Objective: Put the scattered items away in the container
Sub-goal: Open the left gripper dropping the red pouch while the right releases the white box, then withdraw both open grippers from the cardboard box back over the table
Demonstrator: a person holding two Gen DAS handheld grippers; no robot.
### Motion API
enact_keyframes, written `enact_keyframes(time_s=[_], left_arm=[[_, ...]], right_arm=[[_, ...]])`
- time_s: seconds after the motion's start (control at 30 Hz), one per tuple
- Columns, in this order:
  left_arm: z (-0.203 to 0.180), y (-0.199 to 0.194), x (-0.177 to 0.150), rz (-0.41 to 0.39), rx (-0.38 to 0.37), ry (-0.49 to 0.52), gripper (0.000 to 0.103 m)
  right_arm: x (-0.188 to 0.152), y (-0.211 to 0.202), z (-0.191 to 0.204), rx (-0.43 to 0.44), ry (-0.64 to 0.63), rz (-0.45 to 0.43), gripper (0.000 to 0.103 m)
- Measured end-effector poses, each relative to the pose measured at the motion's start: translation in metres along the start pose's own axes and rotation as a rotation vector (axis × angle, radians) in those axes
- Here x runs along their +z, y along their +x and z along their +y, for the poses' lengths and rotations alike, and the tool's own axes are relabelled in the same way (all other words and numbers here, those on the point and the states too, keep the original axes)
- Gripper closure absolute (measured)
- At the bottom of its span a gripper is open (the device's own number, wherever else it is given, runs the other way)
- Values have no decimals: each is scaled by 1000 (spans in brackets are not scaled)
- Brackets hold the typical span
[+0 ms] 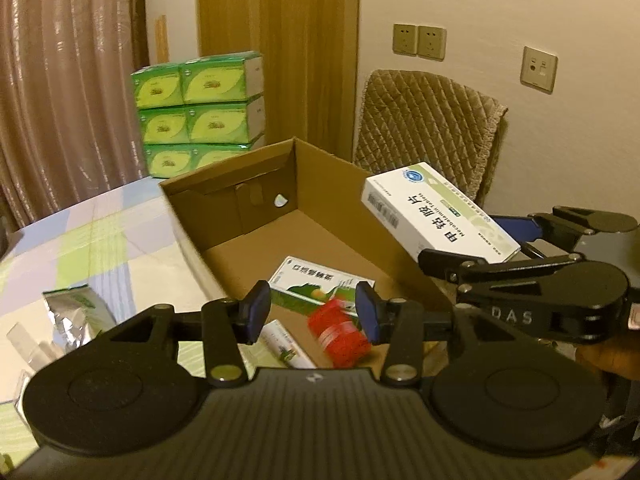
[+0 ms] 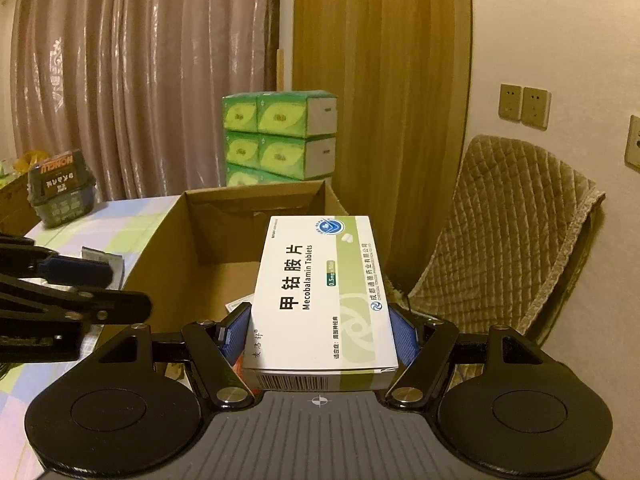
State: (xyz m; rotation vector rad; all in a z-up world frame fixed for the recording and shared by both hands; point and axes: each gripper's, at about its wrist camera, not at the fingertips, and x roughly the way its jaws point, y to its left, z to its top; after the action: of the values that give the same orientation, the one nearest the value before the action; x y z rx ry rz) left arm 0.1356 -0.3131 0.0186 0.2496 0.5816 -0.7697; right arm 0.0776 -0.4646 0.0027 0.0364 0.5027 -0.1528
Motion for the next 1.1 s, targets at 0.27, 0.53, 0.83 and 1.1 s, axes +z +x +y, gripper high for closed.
enact_keyframes(time_s=[0.27,0.53,0.83,1.1], left_arm=[[13,-19,-11,-4,25,-31,62],[22,-29,-15,-13,34,-53,62],[36,-39,-30,-4,53,-89,62],[49,-57,-54,24,89,-124,62]], right_arm=[[5,3,10,23,-14,-4,35],[8,17,15,73,-19,16,33],[-6,3,15,52,-9,29,24],[-14,-28,33,66,-6,3,24]])
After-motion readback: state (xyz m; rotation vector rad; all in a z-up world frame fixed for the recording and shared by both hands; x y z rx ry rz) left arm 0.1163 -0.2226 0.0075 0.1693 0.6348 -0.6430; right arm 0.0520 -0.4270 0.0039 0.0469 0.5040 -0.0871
